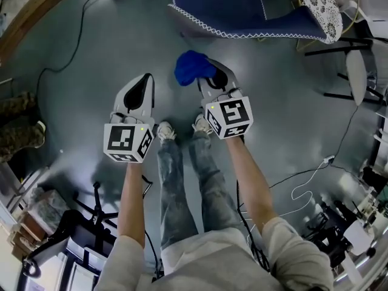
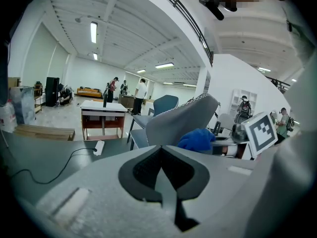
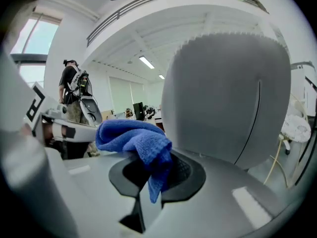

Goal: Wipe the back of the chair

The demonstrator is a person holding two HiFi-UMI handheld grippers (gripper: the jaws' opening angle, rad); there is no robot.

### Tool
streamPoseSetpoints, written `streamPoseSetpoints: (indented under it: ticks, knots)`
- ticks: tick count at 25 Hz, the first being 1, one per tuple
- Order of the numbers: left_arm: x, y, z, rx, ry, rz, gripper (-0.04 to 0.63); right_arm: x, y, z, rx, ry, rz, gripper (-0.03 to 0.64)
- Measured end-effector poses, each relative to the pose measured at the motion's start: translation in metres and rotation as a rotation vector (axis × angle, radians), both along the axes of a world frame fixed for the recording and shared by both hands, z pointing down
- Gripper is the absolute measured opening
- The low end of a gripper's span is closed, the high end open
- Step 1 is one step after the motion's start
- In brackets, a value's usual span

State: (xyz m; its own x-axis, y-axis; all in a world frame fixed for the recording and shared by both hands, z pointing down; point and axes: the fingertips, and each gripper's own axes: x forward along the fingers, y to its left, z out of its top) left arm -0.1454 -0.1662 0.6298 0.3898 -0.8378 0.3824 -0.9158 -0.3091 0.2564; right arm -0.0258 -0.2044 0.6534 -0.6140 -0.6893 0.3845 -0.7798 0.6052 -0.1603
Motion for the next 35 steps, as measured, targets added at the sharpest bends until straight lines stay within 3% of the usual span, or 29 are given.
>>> streamPoseSetpoints:
  ticks: [8, 11, 25, 35]
  knots:
    - [0.024, -0.009, -0.012, 0.024, -0.003, 0.029, 0.000, 0.017, -0.002, -0.090, 0.190, -0.021, -0.002, 0.046]
    - [0.037, -0.011, -0.018, 0.030, -0.004, 0.041, 0.000, 0.024, -0.006, -0.104, 0.221, -0.021, 0.004, 0.046]
    - [0.066, -0.030, -0.037, 0.050, -0.015, 0.070, 0.000, 0.042, -0.034, -0.106, 0.198, -0.066, 0.021, 0.047]
    - [0.071, -0.036, -0.027, 0.032, -0.011, 0.078, 0.000, 0.041, -0.052, -0.046, 0.075, -0.040, 0.029, 0.047]
